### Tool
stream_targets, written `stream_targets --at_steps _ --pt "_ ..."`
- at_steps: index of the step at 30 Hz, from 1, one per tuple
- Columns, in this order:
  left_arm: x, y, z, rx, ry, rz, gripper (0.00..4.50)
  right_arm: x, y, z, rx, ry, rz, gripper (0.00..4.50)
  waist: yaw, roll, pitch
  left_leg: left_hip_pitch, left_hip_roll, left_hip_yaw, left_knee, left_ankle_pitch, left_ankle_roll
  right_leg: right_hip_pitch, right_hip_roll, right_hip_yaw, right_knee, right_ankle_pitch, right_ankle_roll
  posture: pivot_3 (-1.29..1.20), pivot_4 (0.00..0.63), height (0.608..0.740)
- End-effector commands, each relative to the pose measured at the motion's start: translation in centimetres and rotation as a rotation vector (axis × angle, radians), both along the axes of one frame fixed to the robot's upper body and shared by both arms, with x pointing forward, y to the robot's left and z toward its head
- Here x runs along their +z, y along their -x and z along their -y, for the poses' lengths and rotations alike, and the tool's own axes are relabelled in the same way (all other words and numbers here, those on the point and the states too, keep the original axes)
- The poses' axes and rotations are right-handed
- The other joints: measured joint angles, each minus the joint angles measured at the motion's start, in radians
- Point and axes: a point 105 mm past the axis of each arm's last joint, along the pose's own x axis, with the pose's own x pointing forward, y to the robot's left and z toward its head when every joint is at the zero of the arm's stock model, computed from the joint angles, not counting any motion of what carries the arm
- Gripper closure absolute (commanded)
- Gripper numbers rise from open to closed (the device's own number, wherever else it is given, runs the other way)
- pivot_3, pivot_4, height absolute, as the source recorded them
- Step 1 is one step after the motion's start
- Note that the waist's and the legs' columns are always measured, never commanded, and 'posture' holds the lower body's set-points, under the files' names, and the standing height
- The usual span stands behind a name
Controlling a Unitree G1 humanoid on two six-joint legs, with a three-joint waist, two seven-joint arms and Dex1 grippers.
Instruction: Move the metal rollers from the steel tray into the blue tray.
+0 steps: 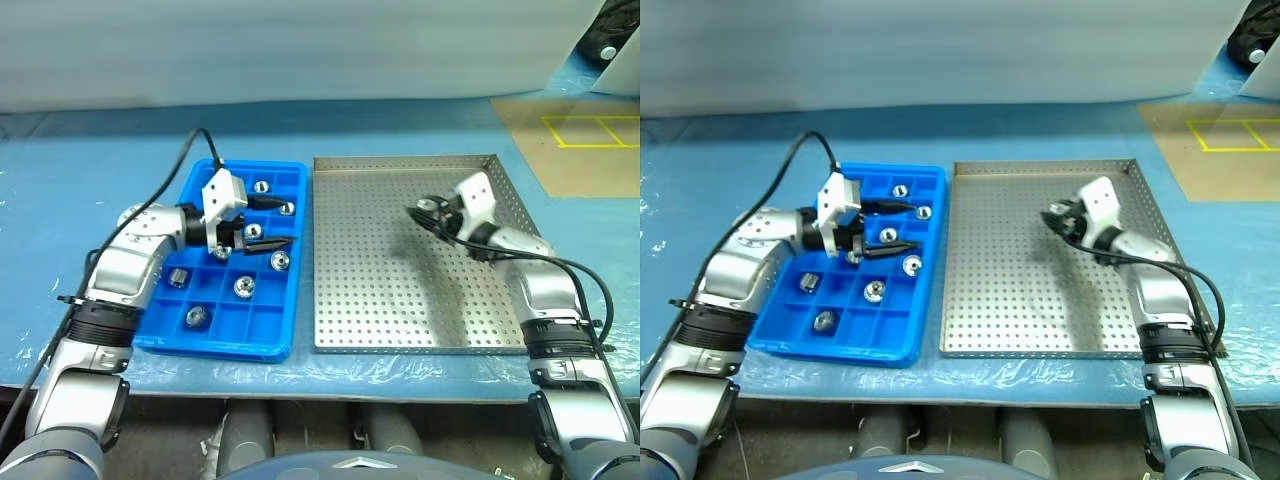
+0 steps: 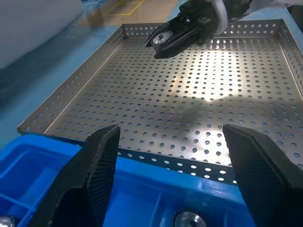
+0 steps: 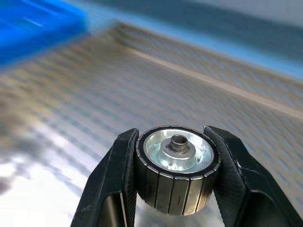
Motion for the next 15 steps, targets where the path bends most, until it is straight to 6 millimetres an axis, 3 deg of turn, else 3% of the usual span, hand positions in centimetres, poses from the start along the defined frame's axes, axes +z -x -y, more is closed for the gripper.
stream_targets --at_steps 1,4,15 --pt "1.3 1.5 -0.7 -0.036 0.016 0.011 0.82 0.8 3.9 -5.0 0.339 0.023 -0.067 2.77 0.012 0.000 0.000 0.000 0.000 0.000 -0.001 0.000 0.000 0.000 0.000 0.000 0.000 0.000 -0.001 -0.06 0.150 0.740" --pt "1.1 2.9 -1.1 -0.039 0.017 -0.014 0.82 0.3 6.4 -7.4 0.542 0.064 -0.136 2.77 0.032 0.000 0.000 -0.001 0.000 0.000 -0.002 0.000 0.000 0.000 -0.001 -0.001 -0.002 -0.001 -0.001 0.02 0.150 0.740" --pt "-0.3 9.5 -2.6 0.058 -0.011 -0.097 0.82 -2.1 9.7 -12.7 0.949 0.139 -0.229 2.77 0.091 -0.002 0.001 -0.002 0.005 -0.003 -0.004 0.001 -0.003 -0.002 -0.001 -0.004 -0.001 -0.001 -0.002 0.33 0.150 0.740"
